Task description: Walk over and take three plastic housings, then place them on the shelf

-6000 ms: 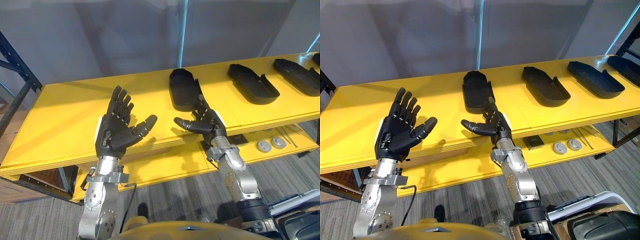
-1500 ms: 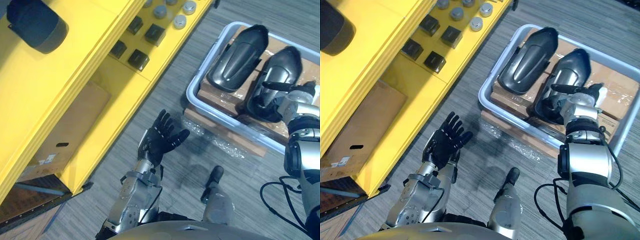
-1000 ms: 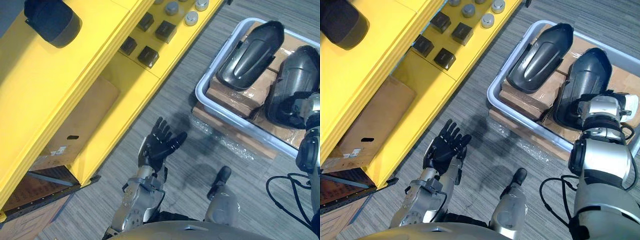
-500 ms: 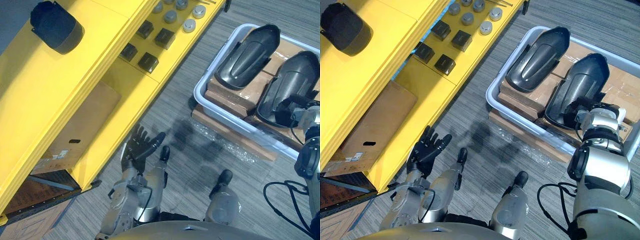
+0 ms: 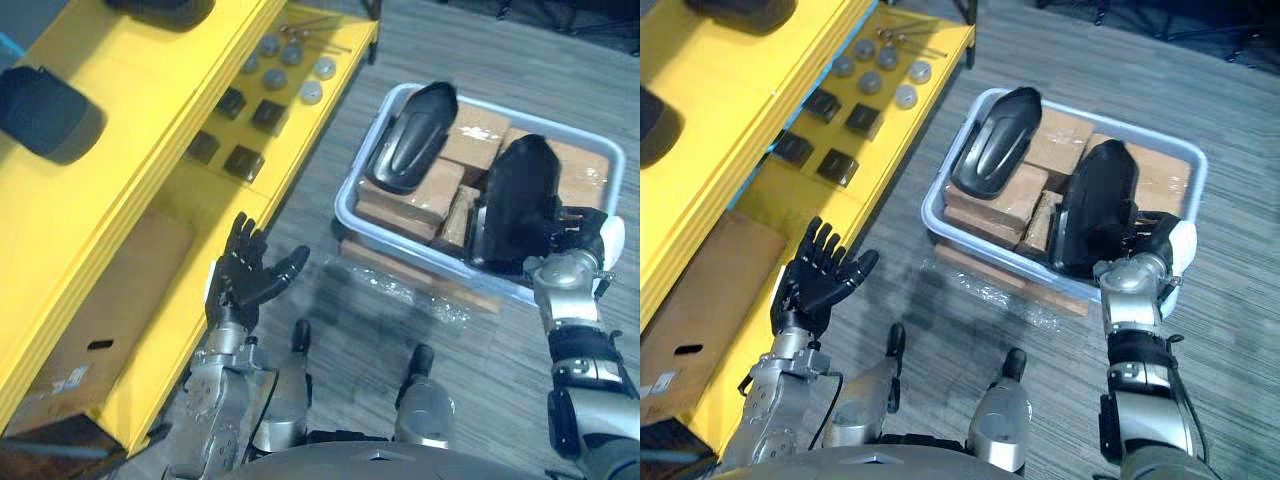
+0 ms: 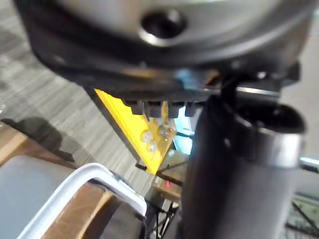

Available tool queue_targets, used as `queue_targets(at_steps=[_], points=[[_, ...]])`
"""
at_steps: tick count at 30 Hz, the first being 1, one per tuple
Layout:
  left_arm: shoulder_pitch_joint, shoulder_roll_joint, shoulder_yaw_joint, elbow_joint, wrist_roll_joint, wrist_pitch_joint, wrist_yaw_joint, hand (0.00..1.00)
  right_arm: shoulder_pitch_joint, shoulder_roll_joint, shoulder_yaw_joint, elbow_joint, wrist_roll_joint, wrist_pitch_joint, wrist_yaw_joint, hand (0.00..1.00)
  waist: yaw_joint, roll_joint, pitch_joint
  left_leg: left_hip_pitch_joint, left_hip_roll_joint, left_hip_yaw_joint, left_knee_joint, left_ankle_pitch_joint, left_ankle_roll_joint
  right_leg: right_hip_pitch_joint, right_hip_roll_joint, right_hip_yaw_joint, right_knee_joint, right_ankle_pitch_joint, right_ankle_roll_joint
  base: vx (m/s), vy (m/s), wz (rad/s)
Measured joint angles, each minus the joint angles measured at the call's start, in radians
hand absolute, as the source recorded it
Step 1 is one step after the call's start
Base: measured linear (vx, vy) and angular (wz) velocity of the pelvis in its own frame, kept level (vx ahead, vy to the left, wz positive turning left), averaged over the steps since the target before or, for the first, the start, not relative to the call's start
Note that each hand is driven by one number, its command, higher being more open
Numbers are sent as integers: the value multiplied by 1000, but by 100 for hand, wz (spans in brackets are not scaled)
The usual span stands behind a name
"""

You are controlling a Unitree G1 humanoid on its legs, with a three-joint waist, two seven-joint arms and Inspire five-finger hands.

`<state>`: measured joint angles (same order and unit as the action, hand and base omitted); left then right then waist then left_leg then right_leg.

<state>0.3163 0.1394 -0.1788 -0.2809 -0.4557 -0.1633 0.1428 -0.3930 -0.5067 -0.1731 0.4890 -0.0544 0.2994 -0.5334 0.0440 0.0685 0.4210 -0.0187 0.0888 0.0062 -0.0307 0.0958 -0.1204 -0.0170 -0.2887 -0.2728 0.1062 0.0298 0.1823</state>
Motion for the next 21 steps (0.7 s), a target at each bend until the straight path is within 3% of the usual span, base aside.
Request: queue_targets(at_steps=[4,6,8,10,14,21], points=[[-90,12,-3,3,-1,21,-7,100,28,16,50,-77,-60,-2,-1,0,-13,-12,-35,32,10,20,-12,-2,-3,32,16,11,-43,21,-2,14,-11,-18],[-150,19,-25,37,-1,43,-13,100,26,47,71,-80,-60,-15,-2,0,-18,-13,-92,43,19,31,-20,-8,-10,45,28,17,-74,36,-5,-20,-25,-18],[-213,21,-56,111,5,84,-14,100,23,60,113,-80,-61,-23,-5,0,-14,-15,-106,67,29,39,-25,-10,-12,73,41,24,-101,47,-10,-19,-29,-19],[-273,24,-104,216,68,165,-15,100,14,71,160,-80,-73,-24,-4,0,-20,-16,-131,67,35,42,-25,-9,-13,73,48,27,-109,54,-13,-35,-21,-7],[-334,20,-182,346,63,280,-22,100,-52,89,206,-55,-98,-28,-2,0,-28,-21,-133,73,39,54,-26,-7,-16,74,54,39,-120,68,-17,-35,-4,-10],[-404,1,-200,437,-47,342,32,100,-176,102,246,-13,-100,-83,-29,0,-21,-25,-132,61,49,54,-30,1,-21,70,67,40,-146,89,-25,-44,-9,-2]])
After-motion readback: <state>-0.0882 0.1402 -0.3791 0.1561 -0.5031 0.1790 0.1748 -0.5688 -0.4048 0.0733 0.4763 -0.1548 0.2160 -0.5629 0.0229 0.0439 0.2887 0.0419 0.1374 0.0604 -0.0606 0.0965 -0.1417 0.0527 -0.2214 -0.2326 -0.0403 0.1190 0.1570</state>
